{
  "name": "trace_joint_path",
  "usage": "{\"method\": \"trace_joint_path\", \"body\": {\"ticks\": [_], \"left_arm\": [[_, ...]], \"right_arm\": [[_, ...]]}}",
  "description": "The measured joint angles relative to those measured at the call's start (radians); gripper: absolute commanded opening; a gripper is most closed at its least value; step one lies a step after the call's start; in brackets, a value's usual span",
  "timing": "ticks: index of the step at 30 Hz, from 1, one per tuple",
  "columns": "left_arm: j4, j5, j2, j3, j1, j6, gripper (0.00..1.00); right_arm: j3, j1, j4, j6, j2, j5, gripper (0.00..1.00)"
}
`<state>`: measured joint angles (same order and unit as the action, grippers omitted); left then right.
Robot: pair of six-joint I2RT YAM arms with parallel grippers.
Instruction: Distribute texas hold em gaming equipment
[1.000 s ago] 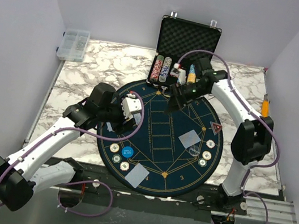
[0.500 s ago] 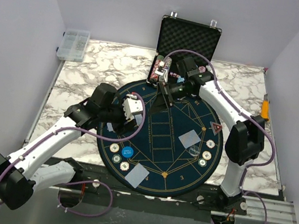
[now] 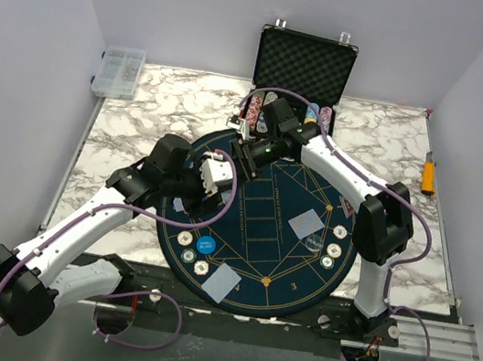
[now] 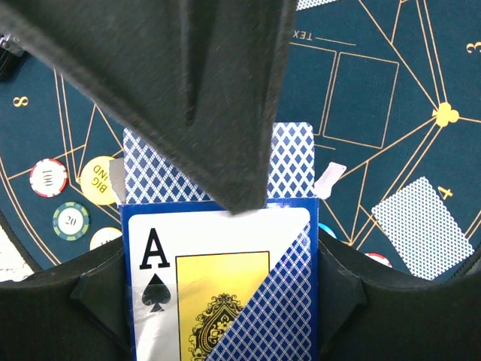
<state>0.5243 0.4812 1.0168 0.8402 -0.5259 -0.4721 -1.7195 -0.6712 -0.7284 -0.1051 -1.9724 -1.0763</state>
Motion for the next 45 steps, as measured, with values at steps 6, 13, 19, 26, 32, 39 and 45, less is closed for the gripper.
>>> {"method": "trace_joint_path", "body": {"ticks": [6,13,19,26,32,39,45], "left_arm": [[0.010,-0.022,0.005,-0.002,0.000,0.007,0.00],[0.008,-0.029,-0.009,-0.016,0.007,0.007,0.00],[0.008,-0.026,-0.012,-0.018,0.007,0.008,0.00],[0.008,-0.022,-0.014,-0.018,0.007,0.013,0.00],[0.019,-0.023,-0.014,-0.018,0.009,0.020,0.00],[0.023,-0.024,-0.027,-0.025,0.022,0.024,0.00],[0.016,-0.024,-0.043,-0.031,0.035,0.028,0.00]], "right_arm": [[-0.008,-0.002,-0.005,-0.025,-0.027,0.001,0.32],[0.007,0.037,-0.020,-0.008,-0.008,-0.002,0.31],[0.020,0.058,-0.025,0.013,0.008,-0.001,0.60],[0.021,0.052,-0.013,0.014,0.010,-0.027,0.33],[0.021,0.048,-0.043,0.045,0.010,-0.035,0.01],[0.034,0.116,-0.112,0.097,0.037,-0.035,0.01],[0.052,0.216,-0.166,0.180,0.090,-0.039,0.01]]}}
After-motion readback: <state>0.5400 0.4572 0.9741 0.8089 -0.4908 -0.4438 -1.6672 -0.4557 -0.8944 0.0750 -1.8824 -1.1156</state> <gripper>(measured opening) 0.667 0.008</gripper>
